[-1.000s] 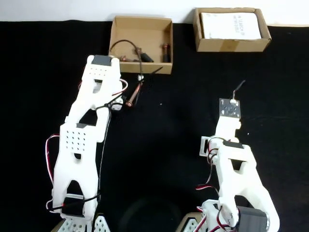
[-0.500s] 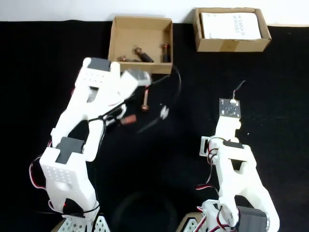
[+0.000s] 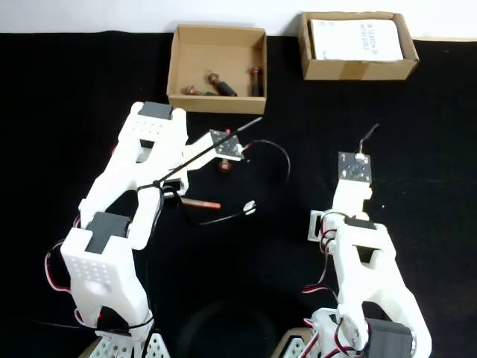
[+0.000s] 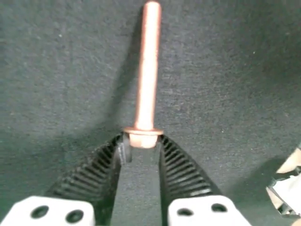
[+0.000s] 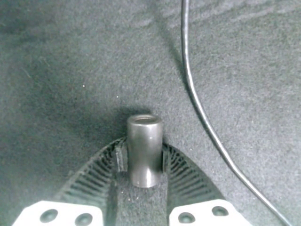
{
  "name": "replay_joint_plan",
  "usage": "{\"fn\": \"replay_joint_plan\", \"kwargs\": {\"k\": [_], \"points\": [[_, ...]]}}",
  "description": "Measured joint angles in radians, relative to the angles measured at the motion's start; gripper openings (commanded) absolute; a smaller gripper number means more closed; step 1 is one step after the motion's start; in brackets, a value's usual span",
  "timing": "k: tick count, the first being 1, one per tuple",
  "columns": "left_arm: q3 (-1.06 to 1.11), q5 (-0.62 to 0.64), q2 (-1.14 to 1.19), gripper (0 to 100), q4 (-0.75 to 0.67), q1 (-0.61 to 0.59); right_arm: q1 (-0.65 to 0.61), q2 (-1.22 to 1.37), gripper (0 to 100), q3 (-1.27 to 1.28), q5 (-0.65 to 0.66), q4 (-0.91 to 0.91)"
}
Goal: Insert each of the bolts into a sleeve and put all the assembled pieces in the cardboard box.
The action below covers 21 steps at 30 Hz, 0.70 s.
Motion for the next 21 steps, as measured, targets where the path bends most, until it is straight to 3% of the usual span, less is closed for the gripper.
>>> {"fn": "replay_joint_plan", "kwargs": {"k": [7,12,16,21], "points": [[-0.002,0.077,-0.002,17,-0.040,-0.009,0.000,0.000,0.6,0.000,0.000,0.000],[-0.089,0.258,-0.006,17,-0.011,-0.014,0.000,0.000,0.6,0.000,0.000,0.000],[-0.152,0.577,-0.025,17,0.130,0.026,0.000,0.000,0.6,0.000,0.000,0.000],[-0.149,1.220,-0.058,16,0.164,0.077,0.000,0.000,0.6,0.000,0.000,0.000]]}}
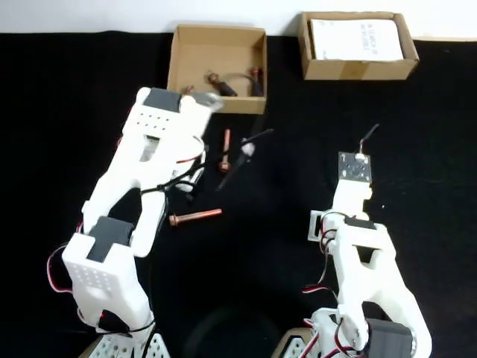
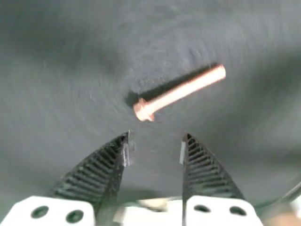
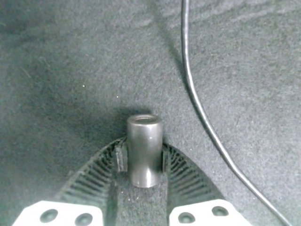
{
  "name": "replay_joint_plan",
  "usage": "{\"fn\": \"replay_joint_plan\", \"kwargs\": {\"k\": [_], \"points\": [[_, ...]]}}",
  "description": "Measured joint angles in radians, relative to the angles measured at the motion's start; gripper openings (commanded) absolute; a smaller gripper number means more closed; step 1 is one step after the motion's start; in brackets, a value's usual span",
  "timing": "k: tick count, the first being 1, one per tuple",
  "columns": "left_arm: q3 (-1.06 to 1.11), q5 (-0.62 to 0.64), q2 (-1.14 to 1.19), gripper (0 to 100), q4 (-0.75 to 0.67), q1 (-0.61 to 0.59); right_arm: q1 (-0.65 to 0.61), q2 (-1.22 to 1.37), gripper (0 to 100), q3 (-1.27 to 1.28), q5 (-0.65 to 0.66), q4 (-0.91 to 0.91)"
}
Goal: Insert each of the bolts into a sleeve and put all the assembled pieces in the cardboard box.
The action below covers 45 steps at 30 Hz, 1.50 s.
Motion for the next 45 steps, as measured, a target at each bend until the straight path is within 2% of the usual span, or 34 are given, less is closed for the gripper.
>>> {"fn": "replay_joint_plan", "kwargs": {"k": [3,5,9,12,18,28,35,41,45], "points": [[0.054,0.351,-0.035,16,0.003,0.080,0.000,0.000,0.6,0.000,0.000,0.000],[0.101,0.499,-0.037,17,0.003,0.132,0.000,0.000,0.6,0.000,0.000,0.000],[0.147,0.713,-0.023,17,-0.018,0.138,0.000,0.000,0.6,0.000,0.000,0.000],[0.153,0.773,0.015,17,-0.052,0.117,0.000,0.000,0.6,0.000,0.000,0.000],[0.158,0.804,0.080,17,-0.121,0.072,0.000,0.000,0.6,0.000,0.000,0.000],[0.158,0.804,0.215,17,-0.133,0.074,0.000,0.000,0.6,0.000,0.000,0.000],[0.158,0.804,0.236,16,-0.180,0.026,0.000,0.000,0.6,0.000,0.000,0.000],[0.138,0.743,0.239,16,-0.181,-0.006,0.000,0.000,0.6,0.000,0.000,0.000],[0.064,0.740,0.247,16,-0.198,-0.069,0.000,0.000,0.6,0.000,0.000,0.000]]}}
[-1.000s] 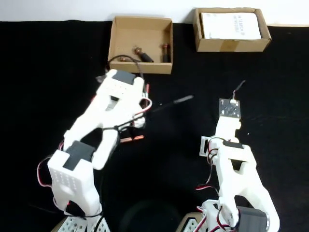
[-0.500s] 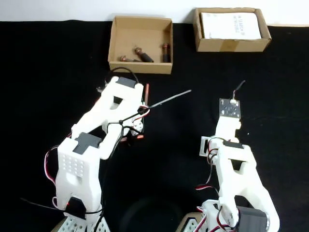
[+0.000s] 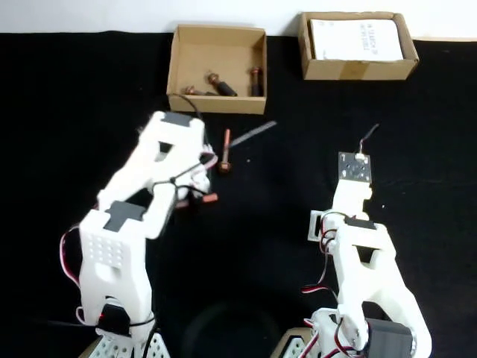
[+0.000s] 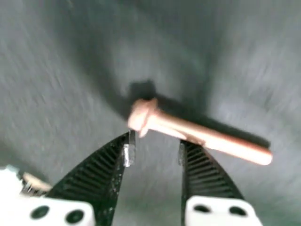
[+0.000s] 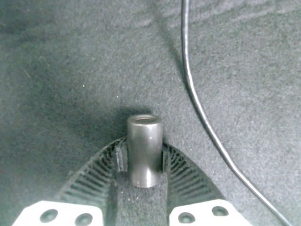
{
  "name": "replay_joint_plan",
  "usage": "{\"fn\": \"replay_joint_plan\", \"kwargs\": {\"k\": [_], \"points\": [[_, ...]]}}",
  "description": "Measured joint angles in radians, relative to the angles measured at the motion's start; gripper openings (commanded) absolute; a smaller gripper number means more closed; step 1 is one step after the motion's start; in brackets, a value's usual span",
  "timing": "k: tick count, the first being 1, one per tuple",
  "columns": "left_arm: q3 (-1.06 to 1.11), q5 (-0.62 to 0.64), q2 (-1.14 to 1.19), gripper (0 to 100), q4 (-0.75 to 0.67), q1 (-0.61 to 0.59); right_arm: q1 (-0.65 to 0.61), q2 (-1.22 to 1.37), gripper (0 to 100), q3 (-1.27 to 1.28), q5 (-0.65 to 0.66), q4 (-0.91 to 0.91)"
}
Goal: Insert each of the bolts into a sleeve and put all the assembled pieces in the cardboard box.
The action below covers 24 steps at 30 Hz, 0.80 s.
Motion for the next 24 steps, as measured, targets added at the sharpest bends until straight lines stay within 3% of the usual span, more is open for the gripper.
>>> {"fn": "replay_joint_plan", "kwargs": {"k": [10,15,24], "points": [[-0.114,0.000,0.002,17,-0.071,-0.031,0.000,0.000,0.6,0.000,0.000,0.000],[-0.149,0.009,0.002,17,0.009,-0.029,0.000,0.000,0.6,0.000,0.000,-0.003],[-0.341,0.247,0.002,17,0.115,-0.029,0.000,0.000,0.6,0.000,0.000,-0.003]]}}
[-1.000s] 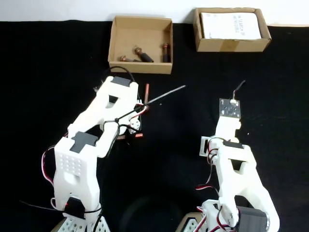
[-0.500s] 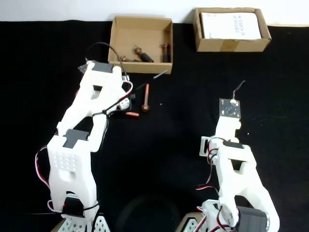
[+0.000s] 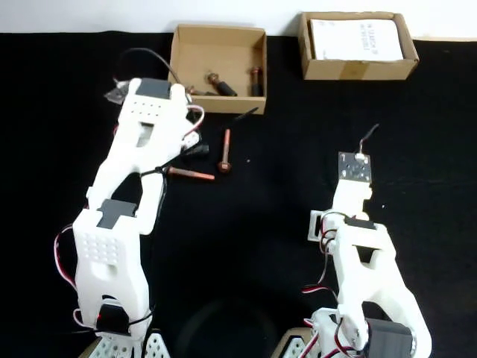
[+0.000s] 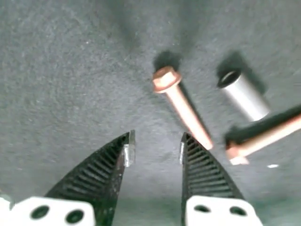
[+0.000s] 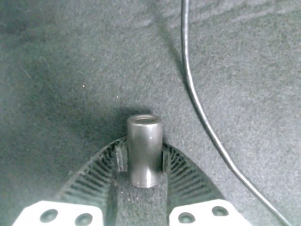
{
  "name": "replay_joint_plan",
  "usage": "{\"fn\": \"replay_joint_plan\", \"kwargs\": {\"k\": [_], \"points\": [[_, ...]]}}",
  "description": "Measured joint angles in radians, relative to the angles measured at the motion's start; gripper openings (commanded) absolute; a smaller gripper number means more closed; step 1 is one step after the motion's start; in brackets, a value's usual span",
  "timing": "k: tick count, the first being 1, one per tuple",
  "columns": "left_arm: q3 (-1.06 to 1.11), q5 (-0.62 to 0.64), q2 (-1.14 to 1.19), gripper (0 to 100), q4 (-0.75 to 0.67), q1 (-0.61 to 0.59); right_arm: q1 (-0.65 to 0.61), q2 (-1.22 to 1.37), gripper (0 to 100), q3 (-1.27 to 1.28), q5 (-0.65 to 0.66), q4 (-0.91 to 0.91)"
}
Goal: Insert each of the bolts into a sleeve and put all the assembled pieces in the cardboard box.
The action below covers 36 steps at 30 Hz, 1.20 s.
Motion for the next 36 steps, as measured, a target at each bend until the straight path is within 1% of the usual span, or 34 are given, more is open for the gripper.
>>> {"fn": "replay_joint_plan", "kwargs": {"k": [5,10,19,23,25,28,30,36], "points": [[-0.003,0.094,0.037,17,-0.052,0.008,0.000,0.000,0.6,0.000,0.000,0.000],[-0.003,0.114,0.133,17,-0.074,0.012,0.000,0.000,0.6,0.000,0.000,0.000],[-0.037,0.123,0.212,16,-0.078,0.012,0.000,0.000,0.6,0.000,0.000,0.000],[-0.037,0.123,0.212,9,-0.080,-0.006,0.000,0.000,0.6,0.000,0.000,0.000],[-0.037,0.123,0.216,7,-0.080,-0.025,0.000,0.000,0.6,0.000,0.000,0.000],[-0.035,0.114,0.222,7,-0.109,-0.060,0.000,0.000,0.6,0.000,0.000,0.000],[-0.035,0.081,0.235,7,-0.138,-0.064,0.000,0.000,0.6,0.000,0.000,0.000],[-0.028,0.068,0.281,7,-0.161,-0.077,0.000,0.000,0.6,0.000,0.000,0.000]]}}
